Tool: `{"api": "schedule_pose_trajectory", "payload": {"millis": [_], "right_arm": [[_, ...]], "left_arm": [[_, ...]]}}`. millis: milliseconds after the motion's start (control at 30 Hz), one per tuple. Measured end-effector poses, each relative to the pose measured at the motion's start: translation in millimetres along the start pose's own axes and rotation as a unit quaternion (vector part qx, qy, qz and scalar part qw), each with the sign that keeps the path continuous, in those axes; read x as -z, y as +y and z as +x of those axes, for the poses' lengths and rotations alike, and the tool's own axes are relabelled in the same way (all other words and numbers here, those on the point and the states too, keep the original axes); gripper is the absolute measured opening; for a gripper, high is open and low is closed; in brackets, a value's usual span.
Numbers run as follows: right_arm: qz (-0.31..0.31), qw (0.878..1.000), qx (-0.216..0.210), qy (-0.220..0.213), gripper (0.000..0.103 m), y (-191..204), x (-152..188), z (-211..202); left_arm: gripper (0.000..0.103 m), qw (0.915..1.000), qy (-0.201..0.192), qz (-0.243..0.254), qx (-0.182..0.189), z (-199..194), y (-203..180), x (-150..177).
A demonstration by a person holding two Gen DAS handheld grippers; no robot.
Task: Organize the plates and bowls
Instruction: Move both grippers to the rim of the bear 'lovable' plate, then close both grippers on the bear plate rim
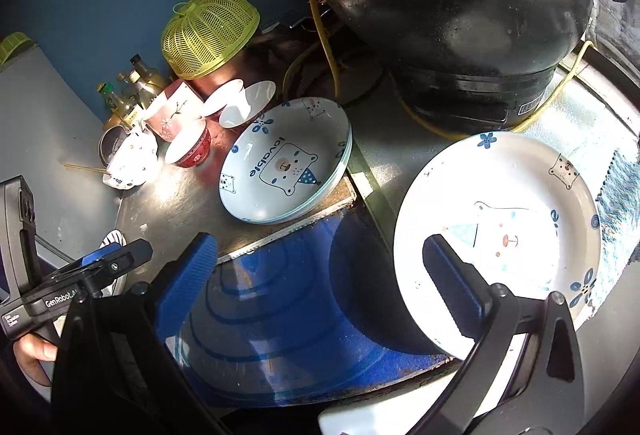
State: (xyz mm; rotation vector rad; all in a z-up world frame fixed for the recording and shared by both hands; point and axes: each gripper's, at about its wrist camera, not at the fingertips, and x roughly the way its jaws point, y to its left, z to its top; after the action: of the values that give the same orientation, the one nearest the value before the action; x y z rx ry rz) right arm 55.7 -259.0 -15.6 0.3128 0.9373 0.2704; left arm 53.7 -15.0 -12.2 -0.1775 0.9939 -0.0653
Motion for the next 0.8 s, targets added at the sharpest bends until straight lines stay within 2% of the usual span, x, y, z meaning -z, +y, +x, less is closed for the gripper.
{"api": "schedule_pose_trajectory", "payload": {"millis": [300, 567, 800], "right_arm": [[0.031, 0.999, 0.031, -0.016, 0.103, -41.8, -1.8, -20.2], [0.068, 0.995, 0.071, -0.026, 0.103, -99.1, -4.7, -40.1], [0.078, 0.994, 0.054, -0.049, 0.103, -136.1, -6.2, -51.5]], "left_arm": [[0.103, 0.9995, 0.01, 0.013, 0.025, 10.8, -27.8, -11.3], [0.102, 0.9959, 0.023, 0.03, 0.083, 29.5, -81.0, -14.2], [0.102, 0.9898, 0.043, 0.053, 0.124, 49.8, -129.7, -11.9]]}}
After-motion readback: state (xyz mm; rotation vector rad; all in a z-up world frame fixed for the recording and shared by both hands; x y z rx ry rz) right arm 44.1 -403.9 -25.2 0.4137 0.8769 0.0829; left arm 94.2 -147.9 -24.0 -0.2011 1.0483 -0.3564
